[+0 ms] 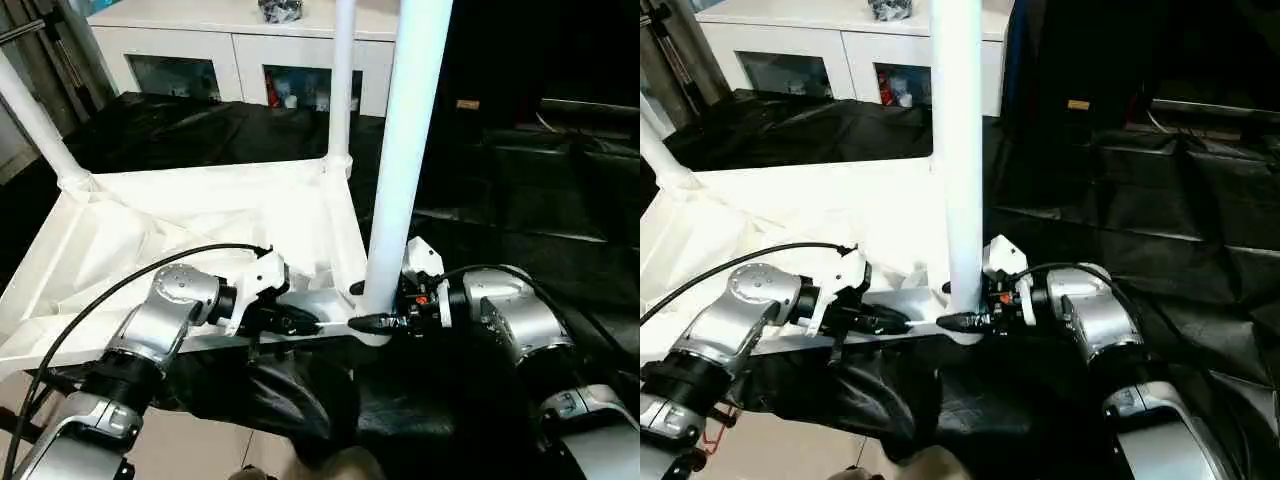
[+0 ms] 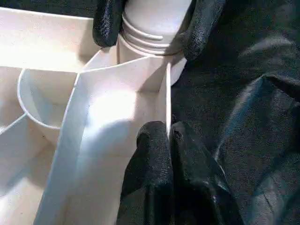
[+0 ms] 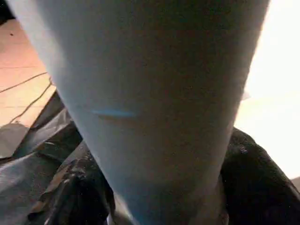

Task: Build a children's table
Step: Rotate leg to tighten

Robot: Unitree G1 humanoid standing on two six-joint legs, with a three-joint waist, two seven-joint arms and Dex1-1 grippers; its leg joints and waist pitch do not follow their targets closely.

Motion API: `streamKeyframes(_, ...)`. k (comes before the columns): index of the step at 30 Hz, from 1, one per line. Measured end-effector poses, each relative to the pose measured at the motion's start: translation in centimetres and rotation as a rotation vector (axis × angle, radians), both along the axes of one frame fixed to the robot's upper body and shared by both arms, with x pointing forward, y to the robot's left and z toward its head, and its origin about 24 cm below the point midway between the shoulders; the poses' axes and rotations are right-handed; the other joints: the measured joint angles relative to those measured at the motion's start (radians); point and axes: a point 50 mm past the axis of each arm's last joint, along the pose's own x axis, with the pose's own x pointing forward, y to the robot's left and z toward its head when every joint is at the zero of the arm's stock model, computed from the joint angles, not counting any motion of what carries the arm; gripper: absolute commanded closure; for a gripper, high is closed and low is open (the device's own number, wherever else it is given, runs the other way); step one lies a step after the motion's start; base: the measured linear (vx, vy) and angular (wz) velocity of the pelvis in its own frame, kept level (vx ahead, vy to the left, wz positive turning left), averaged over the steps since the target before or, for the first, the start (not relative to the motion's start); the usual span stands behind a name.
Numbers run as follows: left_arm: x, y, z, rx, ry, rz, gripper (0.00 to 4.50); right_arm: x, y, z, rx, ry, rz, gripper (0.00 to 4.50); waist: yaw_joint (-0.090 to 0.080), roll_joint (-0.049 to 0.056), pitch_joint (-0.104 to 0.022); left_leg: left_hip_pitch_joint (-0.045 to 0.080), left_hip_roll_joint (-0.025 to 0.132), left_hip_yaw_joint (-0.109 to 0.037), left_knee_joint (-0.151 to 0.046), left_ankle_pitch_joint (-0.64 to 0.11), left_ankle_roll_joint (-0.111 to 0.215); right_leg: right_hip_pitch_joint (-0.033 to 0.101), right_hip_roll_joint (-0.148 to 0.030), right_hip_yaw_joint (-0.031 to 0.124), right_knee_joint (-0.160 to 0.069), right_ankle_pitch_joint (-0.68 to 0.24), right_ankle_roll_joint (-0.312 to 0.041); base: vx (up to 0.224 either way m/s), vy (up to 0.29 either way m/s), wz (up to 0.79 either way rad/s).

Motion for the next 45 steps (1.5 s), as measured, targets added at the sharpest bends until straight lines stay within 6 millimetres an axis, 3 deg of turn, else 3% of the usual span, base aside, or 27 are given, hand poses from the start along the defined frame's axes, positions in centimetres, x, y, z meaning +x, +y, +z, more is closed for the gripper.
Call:
streamKeyframes(7,-0.1,-0.4,-0.3,-0.012,-0.003,0.028,4.5,-0.3,0.3,-0.5,0.024,0.007,-0.047,1.86,0.0,-0.001,0.0,0.001,0.0,0.0,0.0,0.0,0.0,0.001,0.0,0.0,0.001,0.0,0.0,0.0,0.0,0.0)
streamKeyframes(10,0.6,-0.7,-0.6,-0.019,-0.03,0.129,4.5,0.5,0.7,-1.0,0.039,-0.014,-0.217,1.86,-0.004,-0.002,0.0,0.005,0.0,0.0,0.001,0.0,0.0,0.004,0.0,0.001,0.002,0.0,0.0,0.0,0.0,0.0)
streamKeyframes(15,2.0,-2.0,-0.9,-0.004,-0.081,0.268,4.5,2.4,1.5,-1.5,0.021,-0.042,-0.521,1.87,-0.026,-0.003,0.0,0.015,-0.001,-0.001,-0.001,0.0,0.0,0.012,0.0,0.003,-0.001,-0.003,0.005,0.0,0.0,0.0)
streamKeyframes(21,3.3,-5.1,-1.2,-0.018,-0.102,0.436,4.5,4.0,2.0,-1.7,0.021,-0.037,-0.873,1.87,-0.027,-0.002,-0.001,0.018,-0.003,-0.002,-0.001,0.0,0.0,0.016,-0.001,0.005,-0.002,-0.003,0.005,0.0,0.0,0.0)
streamKeyframes(24,3.4,-5.9,-1.2,-0.023,-0.112,0.459,4.5,4.3,2.0,-1.7,0.019,-0.049,-0.938,1.87,-0.028,-0.001,-0.001,0.017,-0.003,-0.002,-0.001,0.0,0.0,0.017,-0.001,0.005,-0.003,-0.003,0.005,0.0,0.0,0.0)
streamKeyframes(25,3.4,-6.0,-1.1,-0.024,-0.113,0.459,4.5,4.3,2.0,-1.7,0.024,-0.054,-0.942,1.87,-0.028,0.0,-0.002,0.017,-0.003,-0.002,-0.002,0.0,0.0,0.016,-0.001,0.005,-0.003,-0.003,0.005,0.0,0.0,0.0)
streamKeyframes(27,3.4,-6.0,-1.1,-0.026,-0.114,0.458,4.5,4.3,2.0,-1.7,0.043,-0.054,-0.951,1.17,-0.028,0.001,-0.002,0.017,-0.003,-0.002,-0.003,0.0,0.0,0.016,-0.001,0.005,-0.003,-0.003,0.005,0.0,0.0,0.0)
streamKeyframes(29,3.4,-6.0,-1.1,-0.027,-0.116,0.457,4.5,4.4,2.1,-1.7,0.062,-0.045,-0.956,1.17,-0.029,0.001,-0.002,0.017,-0.002,-0.001,-0.003,0.0,0.0,0.016,-0.001,0.004,-0.003,-0.001,0.002,0.0,0.0,0.0)
streamKeyframes(34,3.3,-5.1,-0.8,-0.015,-0.127,0.42,4.5,4.2,2.4,-1.4,0.092,-0.031,-0.871,0.66,-0.034,0.001,-0.002,0.014,-0.002,-0.001,-0.005,0.0,0.0,0.013,0.0,0.004,-0.003,-0.001,0.002,0.0,0.0,0.0)
streamKeyframes(40,2.7,-3.7,-0.5,-0.019,-0.126,0.334,4.5,3.6,1.6,-0.9,0.073,-0.056,-0.648,0.66,-0.04,0.001,-0.001,0.007,-0.001,0.0,-0.009,0.0,0.0,0.008,0.0,0.001,-0.003,-0.002,0.002,0.0,0.0,0.0)
streamKeyframes(45,2.0,-2.9,-0.2,-0.03,-0.11,0.221,4.5,2.6,0.6,-0.4,0.073,-0.052,-0.426,0.66,-0.021,0.001,-0.001,0.002,0.0,0.001,-0.007,0.001,0.001,0.001,0.0,0.0,-0.002,-0.003,0.001,0.0,0.0,0.0)
